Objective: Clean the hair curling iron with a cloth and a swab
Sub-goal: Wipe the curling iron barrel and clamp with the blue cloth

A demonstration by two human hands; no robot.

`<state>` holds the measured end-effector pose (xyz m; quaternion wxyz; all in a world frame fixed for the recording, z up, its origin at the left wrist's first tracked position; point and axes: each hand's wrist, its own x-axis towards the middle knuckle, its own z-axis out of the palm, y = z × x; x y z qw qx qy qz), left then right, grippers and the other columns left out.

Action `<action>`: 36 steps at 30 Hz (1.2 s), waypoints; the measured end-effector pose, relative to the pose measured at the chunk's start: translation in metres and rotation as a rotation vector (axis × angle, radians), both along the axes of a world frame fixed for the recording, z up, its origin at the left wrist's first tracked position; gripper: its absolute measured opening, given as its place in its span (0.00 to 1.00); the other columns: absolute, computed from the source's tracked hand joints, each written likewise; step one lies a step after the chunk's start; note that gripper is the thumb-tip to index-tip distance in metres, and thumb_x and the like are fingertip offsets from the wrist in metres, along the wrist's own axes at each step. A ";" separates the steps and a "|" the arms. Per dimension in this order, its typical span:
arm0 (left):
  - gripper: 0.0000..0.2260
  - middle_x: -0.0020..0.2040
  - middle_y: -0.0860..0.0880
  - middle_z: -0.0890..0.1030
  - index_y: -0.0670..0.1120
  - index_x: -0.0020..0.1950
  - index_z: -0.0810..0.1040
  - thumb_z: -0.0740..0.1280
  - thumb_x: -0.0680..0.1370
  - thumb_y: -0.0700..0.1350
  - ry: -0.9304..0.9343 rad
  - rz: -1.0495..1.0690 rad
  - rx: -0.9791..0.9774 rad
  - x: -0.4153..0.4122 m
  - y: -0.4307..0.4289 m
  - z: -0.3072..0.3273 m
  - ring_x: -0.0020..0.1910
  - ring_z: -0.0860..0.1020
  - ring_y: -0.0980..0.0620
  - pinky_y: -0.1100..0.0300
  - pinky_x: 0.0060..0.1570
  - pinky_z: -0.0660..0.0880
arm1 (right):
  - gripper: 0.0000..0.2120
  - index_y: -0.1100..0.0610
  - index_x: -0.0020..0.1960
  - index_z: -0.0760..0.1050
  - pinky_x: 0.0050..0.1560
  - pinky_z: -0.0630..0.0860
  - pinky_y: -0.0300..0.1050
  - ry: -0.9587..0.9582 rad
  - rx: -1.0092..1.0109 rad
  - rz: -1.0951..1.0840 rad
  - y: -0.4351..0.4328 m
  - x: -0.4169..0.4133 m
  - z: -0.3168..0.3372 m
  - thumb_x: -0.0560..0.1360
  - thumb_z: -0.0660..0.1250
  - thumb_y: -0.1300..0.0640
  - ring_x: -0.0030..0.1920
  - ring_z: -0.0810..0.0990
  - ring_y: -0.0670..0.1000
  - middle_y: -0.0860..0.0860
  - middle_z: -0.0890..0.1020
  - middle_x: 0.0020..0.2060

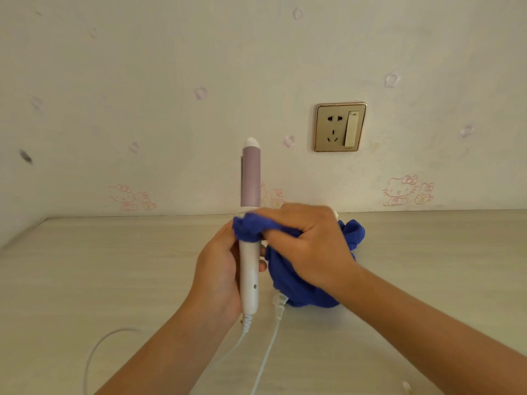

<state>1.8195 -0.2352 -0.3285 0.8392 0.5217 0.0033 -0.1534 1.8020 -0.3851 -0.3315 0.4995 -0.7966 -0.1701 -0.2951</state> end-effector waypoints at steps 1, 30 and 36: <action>0.14 0.41 0.43 0.85 0.44 0.46 0.89 0.66 0.81 0.48 -0.006 -0.001 0.026 -0.002 -0.002 -0.001 0.35 0.82 0.50 0.57 0.35 0.79 | 0.21 0.43 0.57 0.86 0.41 0.81 0.43 -0.012 0.044 -0.036 -0.005 0.002 0.002 0.74 0.69 0.66 0.38 0.83 0.51 0.48 0.85 0.36; 0.21 0.48 0.42 0.84 0.46 0.52 0.88 0.71 0.73 0.61 -0.002 -0.044 -0.055 -0.005 -0.005 0.001 0.43 0.82 0.46 0.54 0.40 0.79 | 0.19 0.46 0.55 0.87 0.41 0.80 0.51 0.000 0.033 -0.054 -0.001 -0.001 -0.005 0.73 0.68 0.65 0.36 0.81 0.50 0.48 0.83 0.34; 0.32 0.39 0.43 0.82 0.38 0.59 0.85 0.62 0.79 0.66 0.057 -0.059 -0.112 0.011 0.017 0.006 0.37 0.80 0.47 0.55 0.39 0.80 | 0.19 0.47 0.58 0.86 0.43 0.79 0.43 0.009 -0.152 0.163 0.022 -0.012 -0.014 0.72 0.68 0.62 0.36 0.79 0.46 0.44 0.82 0.34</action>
